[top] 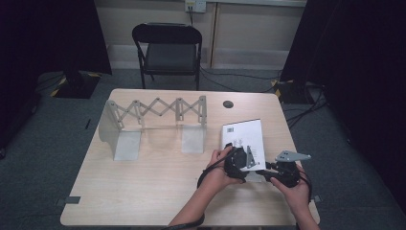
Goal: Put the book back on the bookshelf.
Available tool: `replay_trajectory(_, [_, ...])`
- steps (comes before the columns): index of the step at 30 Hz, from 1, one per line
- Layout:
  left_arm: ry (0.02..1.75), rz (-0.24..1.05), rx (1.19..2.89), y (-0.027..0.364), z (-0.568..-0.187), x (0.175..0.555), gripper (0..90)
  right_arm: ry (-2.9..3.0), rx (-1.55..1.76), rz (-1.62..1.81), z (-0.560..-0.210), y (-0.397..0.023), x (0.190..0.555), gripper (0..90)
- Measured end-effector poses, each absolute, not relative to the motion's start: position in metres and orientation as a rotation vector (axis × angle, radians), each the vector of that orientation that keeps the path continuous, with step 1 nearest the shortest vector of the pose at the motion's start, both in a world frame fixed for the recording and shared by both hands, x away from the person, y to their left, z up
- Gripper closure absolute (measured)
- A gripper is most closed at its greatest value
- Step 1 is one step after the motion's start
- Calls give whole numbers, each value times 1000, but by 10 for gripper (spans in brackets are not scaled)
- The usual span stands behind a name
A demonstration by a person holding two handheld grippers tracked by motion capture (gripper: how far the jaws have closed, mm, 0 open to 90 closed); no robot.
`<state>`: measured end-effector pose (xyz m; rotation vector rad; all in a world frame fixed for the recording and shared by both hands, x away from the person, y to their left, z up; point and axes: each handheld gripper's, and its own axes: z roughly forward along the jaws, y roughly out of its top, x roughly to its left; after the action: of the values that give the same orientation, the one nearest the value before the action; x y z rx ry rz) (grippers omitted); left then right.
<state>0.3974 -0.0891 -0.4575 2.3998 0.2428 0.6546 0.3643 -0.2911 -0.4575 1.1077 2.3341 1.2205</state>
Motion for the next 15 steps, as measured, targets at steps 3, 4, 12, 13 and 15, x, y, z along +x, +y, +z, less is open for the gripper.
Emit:
replay_trajectory(3, [263, 656, 2382, -88, -461, 398, 151, 2336, 1105, 1215, -458, -291, 364, 636])
replay_trajectory(4, [256, 655, 2375, -87, -461, 398, 151, 2337, 1104, 1214, -458, -291, 364, 636])
replay_trajectory(12, [233, 667, 2360, -85, -457, 394, 265, 2339, 1108, 1228, -459, -292, 364, 614])
replay_trajectory(13, [215, 680, 2379, -85, -455, 393, 295, 2338, 1114, 1243, -459, -292, 365, 604])
replay_trajectory(15, [207, 684, 2389, -86, -453, 391, 332, 2338, 1106, 1251, -460, -291, 365, 544])
